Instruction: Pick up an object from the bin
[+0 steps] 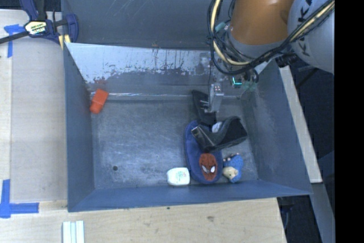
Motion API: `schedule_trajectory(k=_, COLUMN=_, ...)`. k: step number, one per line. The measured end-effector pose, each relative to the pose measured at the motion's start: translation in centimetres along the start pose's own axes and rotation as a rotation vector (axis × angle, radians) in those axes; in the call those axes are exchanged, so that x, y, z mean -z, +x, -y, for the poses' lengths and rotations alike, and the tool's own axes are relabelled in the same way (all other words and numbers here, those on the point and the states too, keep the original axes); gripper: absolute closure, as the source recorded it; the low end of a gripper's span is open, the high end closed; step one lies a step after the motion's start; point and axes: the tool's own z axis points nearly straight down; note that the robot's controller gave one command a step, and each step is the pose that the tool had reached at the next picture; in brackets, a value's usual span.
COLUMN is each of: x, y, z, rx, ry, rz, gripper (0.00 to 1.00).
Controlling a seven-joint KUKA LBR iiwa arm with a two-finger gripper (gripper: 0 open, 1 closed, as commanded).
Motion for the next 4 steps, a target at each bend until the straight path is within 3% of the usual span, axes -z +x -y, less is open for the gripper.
schedule_trajectory(k=1, x=-11.3, y=5.5, z=5.0, rx=0.029, ry=-0.001, rz=0.004, gripper=0.0)
schedule_trajectory(k=2, x=-12.7, y=4.7, z=5.7, rx=-0.14, ry=-0.007, rz=0.019, gripper=0.0)
schedule_trajectory(k=3, x=-12.8, y=4.5, z=6.6, rx=-0.207, ry=-0.007, rz=0.021, gripper=0.0)
schedule_trajectory(k=4, x=-13.1, y=4.0, z=7.0, rx=-0.185, ry=-0.006, rz=0.022, gripper=0.0)
